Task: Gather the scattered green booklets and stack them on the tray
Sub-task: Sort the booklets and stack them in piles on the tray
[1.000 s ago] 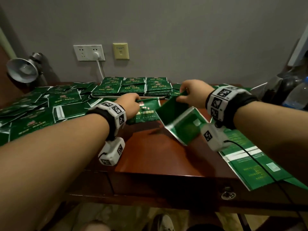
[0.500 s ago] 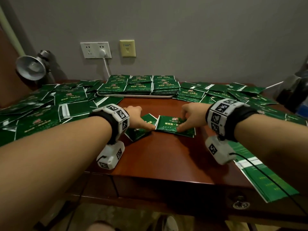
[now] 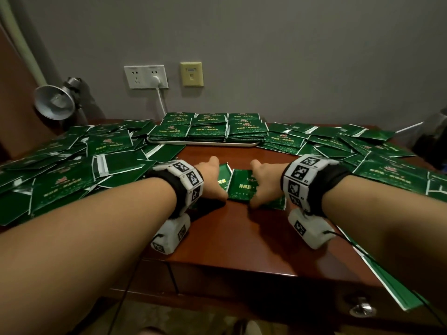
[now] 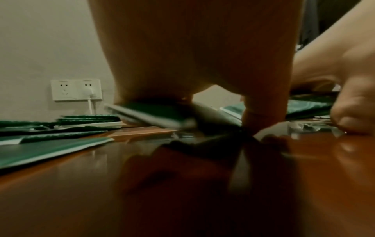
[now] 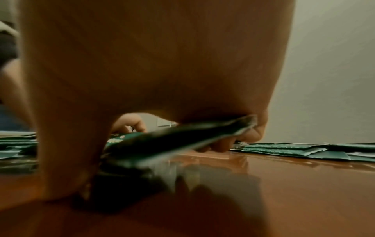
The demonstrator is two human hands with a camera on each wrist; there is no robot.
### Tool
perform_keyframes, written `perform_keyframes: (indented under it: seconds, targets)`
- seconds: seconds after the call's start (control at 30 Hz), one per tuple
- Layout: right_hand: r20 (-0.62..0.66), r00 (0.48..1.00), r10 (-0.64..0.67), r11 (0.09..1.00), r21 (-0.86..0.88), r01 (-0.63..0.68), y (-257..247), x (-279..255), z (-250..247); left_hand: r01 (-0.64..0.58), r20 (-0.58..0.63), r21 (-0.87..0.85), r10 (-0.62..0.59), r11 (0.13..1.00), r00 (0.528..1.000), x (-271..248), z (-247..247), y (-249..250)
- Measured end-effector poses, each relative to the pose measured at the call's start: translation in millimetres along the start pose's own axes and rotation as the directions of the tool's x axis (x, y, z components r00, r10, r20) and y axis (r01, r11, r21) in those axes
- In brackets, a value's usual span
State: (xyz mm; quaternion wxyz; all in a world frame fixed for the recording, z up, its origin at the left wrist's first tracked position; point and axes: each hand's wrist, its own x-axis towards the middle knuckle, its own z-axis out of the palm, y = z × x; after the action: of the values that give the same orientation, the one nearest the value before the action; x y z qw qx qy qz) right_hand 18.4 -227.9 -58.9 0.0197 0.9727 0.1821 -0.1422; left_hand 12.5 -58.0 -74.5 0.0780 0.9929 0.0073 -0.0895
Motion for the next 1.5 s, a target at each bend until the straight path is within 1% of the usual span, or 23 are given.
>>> perform_keyframes:
  seconds: [0.1,0.17,0.27,0.37,0.53,0.67,0.77,0.9,1.07,1.17,1.27,1.4,1.5]
  targets:
    - [-0.028,1.0,-0.008,0.999,-0.033,0.007,1.8,-3.0,-1.3,-0.015,-0.011,-0.031,0.015,0.999,1.0,0.0,0.5,-4.4]
    - [-0.092,0.995,-0.026,0.998,-0.065,0.02,7.4,-3.1,-6.4,-0.028,-0.024,-0.009,0.028,1.0,0.999,1.4,-5.2,-7.1]
    - [-0.172,0.984,-0.035,0.995,-0.101,0.018,19.0,-0.1,-22.6,-0.066,-0.069,0.047,0.069,0.997,0.995,11.0,-23.6,-8.9]
    - [-0.218,0.976,-0.002,0.99,-0.138,-0.029,32.4,10.5,-47.3,-0.112,-0.109,0.071,0.12,0.991,0.987,29.5,-52.1,-5.3]
    - [-0.276,0.961,0.027,0.981,-0.18,-0.079,54.2,36.6,-94.7,-0.16,-0.177,0.073,0.171,0.984,0.969,83.6,-109.0,0.0]
    - [-0.252,0.967,0.044,0.984,-0.158,-0.086,71.3,72.8,-119.4,-0.202,-0.183,0.108,0.219,0.973,0.958,149.4,-143.6,10.1]
    - [-0.218,0.974,0.055,0.983,-0.162,-0.091,83.6,113.2,-130.3,-0.233,-0.167,0.123,0.251,0.965,0.953,205.8,-156.1,21.5]
    - [-0.198,0.98,0.034,0.985,-0.161,-0.067,96.0,168.5,-143.1,-0.249,-0.121,0.171,0.271,0.953,0.955,278.3,-157.7,32.7]
    - [-0.156,0.987,-0.024,0.988,-0.151,0.0,98.1,223.4,-148.7,-0.286,-0.04,0.177,0.297,0.942,0.954,342.8,-147.1,44.3]
    - [-0.131,0.99,-0.043,0.99,-0.139,0.025,101.1,242.7,-146.3,-0.327,0.016,0.178,0.329,0.928,0.944,364.6,-140.6,51.8]
    - [-0.143,0.989,-0.04,0.995,-0.098,0.026,101.4,256.5,-141.3,-0.347,0.062,0.16,0.341,0.924,0.938,375.6,-139.3,58.6]
    - [-0.164,0.986,-0.027,0.999,-0.042,0.02,100.4,262.3,-133.2,-0.316,0.132,0.123,0.3,0.941,0.945,378.1,-140.7,57.0]
    - [-0.166,0.986,-0.023,1.0,-0.017,0.021,98.3,262.7,-131.5,-0.278,0.105,0.074,0.269,0.958,0.957,373.8,-142.1,50.7]
